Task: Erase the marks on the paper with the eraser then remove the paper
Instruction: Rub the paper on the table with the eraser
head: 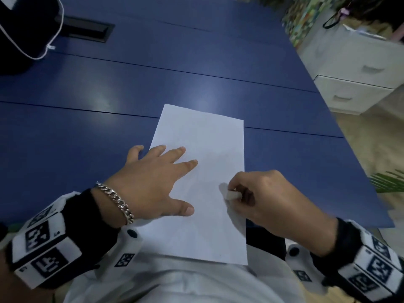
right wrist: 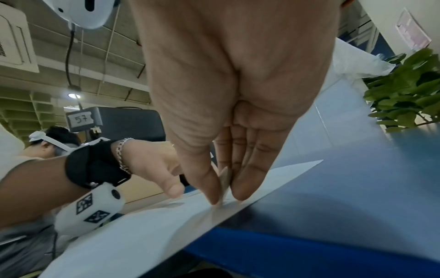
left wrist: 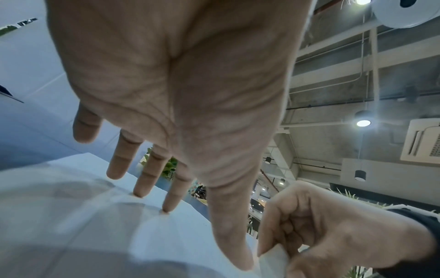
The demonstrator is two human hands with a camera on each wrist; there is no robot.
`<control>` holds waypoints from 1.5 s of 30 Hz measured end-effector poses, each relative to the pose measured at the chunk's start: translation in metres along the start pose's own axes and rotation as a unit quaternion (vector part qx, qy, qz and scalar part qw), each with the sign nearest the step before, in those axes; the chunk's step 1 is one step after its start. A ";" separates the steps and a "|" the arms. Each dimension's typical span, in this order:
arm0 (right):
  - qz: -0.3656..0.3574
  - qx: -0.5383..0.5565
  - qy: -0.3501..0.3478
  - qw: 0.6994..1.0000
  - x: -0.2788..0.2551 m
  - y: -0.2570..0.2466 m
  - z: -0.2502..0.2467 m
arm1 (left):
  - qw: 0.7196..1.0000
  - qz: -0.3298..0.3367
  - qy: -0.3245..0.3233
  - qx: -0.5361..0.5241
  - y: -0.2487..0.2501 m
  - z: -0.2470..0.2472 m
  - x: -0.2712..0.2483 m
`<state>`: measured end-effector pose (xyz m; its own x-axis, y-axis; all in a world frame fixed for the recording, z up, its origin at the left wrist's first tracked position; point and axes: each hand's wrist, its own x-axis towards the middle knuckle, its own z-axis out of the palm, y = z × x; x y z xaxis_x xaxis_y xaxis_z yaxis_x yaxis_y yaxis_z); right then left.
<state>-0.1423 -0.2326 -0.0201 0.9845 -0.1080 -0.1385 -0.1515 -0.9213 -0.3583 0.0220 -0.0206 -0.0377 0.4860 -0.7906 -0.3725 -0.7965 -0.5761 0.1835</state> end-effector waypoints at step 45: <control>-0.135 -0.094 -0.069 0.984 0.078 -0.025 -0.009 | 0.998 -0.050 -0.020 0.028 0.001 0.013 0.021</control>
<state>-0.0610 -0.2216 -0.0135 0.9633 0.1896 -0.1900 0.1456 -0.9638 -0.2235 0.0266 -0.0354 -0.0571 0.5502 -0.7204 -0.4224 -0.7645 -0.6380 0.0923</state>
